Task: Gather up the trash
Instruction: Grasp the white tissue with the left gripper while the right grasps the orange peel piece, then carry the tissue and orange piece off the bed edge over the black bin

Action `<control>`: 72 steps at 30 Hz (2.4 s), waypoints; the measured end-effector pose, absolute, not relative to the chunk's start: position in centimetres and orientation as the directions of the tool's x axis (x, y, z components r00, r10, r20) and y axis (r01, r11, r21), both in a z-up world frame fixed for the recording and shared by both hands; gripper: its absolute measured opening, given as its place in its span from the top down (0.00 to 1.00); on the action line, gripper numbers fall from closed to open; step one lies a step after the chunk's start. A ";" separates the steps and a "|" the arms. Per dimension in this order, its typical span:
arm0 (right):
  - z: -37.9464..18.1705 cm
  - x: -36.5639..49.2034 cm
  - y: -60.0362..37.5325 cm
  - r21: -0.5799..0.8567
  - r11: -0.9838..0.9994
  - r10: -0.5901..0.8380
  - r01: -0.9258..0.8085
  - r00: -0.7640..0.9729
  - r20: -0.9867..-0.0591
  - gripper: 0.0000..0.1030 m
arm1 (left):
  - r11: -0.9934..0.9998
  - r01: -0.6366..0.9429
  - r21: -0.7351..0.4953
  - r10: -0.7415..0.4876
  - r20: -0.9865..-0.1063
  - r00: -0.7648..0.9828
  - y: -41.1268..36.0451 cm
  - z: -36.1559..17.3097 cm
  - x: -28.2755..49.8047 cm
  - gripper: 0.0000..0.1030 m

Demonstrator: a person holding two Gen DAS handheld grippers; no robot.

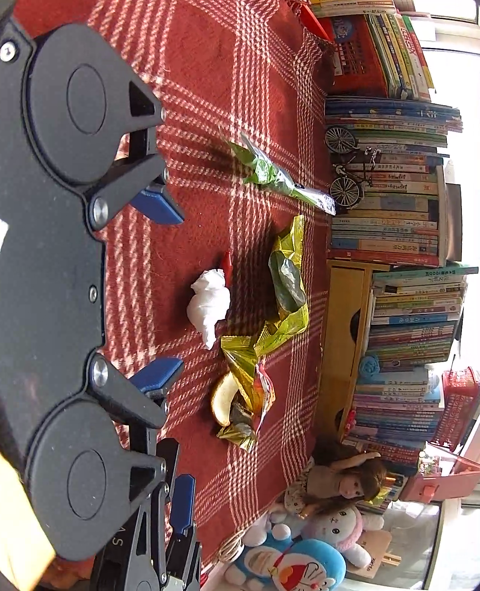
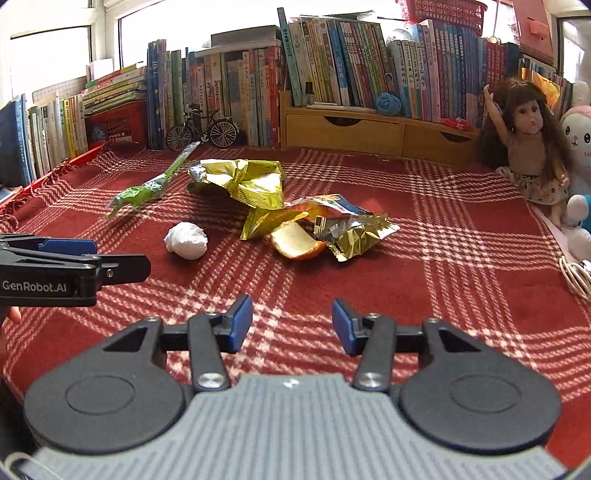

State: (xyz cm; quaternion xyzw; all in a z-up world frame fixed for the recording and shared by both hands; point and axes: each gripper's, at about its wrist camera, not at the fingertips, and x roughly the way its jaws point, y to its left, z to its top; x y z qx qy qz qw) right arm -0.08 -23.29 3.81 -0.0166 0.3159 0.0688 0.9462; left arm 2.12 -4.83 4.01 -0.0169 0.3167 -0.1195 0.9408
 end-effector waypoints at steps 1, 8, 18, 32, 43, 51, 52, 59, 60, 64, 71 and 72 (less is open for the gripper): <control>3.6 0.7 -23.2 0.007 0.990 0.117 -0.141 0.791 -0.601 0.46 | 0.972 0.210 -0.107 -0.232 -0.596 0.769 -5.2 3.8 2.9 0.29; 1.9 5.3 -23.0 0.022 0.988 0.131 -0.151 0.761 -0.635 0.46 | 0.971 0.200 -0.127 -0.235 -0.622 0.747 -6.6 2.0 7.5 0.32; 1.6 9.3 -23.1 -0.004 0.988 0.116 -0.156 0.755 -0.645 0.37 | 0.973 0.193 -0.128 -0.231 -0.614 0.755 -7.1 1.5 9.6 0.43; 2.6 7.6 -21.2 -0.020 0.969 0.177 -0.246 0.750 -0.638 0.58 | 0.955 0.254 -0.151 -0.294 -0.569 0.768 -6.4 3.4 6.8 0.67; 4.7 2.9 -21.1 0.006 0.964 0.214 -0.267 0.758 -0.616 0.58 | 0.949 0.292 -0.119 -0.310 -0.530 0.790 -5.1 5.9 1.7 0.67; 6.4 -1.8 -21.1 0.025 0.960 0.240 -0.281 0.768 -0.593 0.58 | 0.938 0.330 -0.106 -0.336 -0.507 0.794 -3.9 7.6 -3.8 0.67; 6.6 -2.5 -21.1 0.027 0.959 0.244 -0.284 0.768 -0.592 0.58 | 0.936 0.336 -0.104 -0.341 -0.502 0.795 -3.7 7.8 -4.7 0.67; 7.4 -8.4 -21.5 0.059 0.949 0.287 -0.311 0.765 -0.577 0.58 | 0.920 0.372 -0.123 -0.381 -0.497 0.779 -1.8 8.6 -11.2 0.67; 7.4 -9.3 -21.6 0.064 0.946 0.294 -0.316 0.762 -0.578 0.58 | 0.919 0.375 -0.123 -0.384 -0.500 0.776 -1.5 8.5 -12.1 0.67; 7.2 -13.2 -21.4 0.059 0.937 0.310 -0.345 0.741 -0.595 0.58 | 0.910 0.397 -0.121 -0.398 -0.522 0.754 -0.3 7.8 -16.3 0.67; 6.0 -19.1 -20.9 0.079 0.922 0.339 -0.379 0.692 -0.637 0.58 | 0.898 0.429 -0.099 -0.399 -0.594 0.699 0.8 5.2 -22.5 0.67; 5.6 -19.6 -20.8 0.083 0.921 0.341 -0.382 0.682 -0.648 0.58 | 0.897 0.429 -0.105 -0.399 -0.608 0.686 0.9 4.8 -23.1 0.67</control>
